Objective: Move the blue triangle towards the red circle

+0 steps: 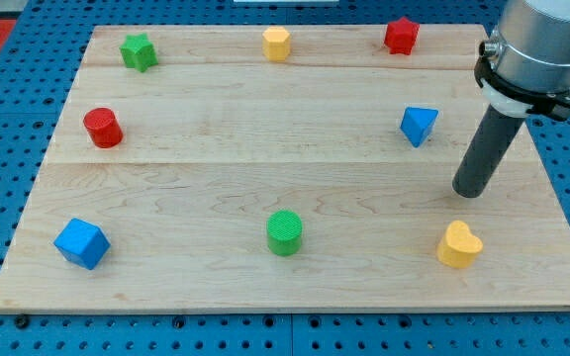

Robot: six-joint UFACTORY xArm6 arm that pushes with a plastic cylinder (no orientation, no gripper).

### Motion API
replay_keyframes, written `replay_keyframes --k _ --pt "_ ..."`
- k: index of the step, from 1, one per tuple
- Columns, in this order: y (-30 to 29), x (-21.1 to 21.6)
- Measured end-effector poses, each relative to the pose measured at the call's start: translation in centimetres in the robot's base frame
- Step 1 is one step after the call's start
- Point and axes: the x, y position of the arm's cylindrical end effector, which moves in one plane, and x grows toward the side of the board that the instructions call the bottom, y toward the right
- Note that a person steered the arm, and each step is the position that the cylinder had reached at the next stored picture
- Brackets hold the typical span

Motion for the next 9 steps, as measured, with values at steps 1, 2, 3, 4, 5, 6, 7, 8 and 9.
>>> replay_keyframes --k 1,2,3,4,5,6,7,8,9 --pt "0.0 0.0" --pt "0.3 0.0" --pt "0.5 0.0" --pt "2.1 -2.8" --pt "5.9 -5.2" --pt "9.3 -3.0" --pt "10.1 -3.3" --pt "8.9 -5.8" --pt "4.8 -8.6"
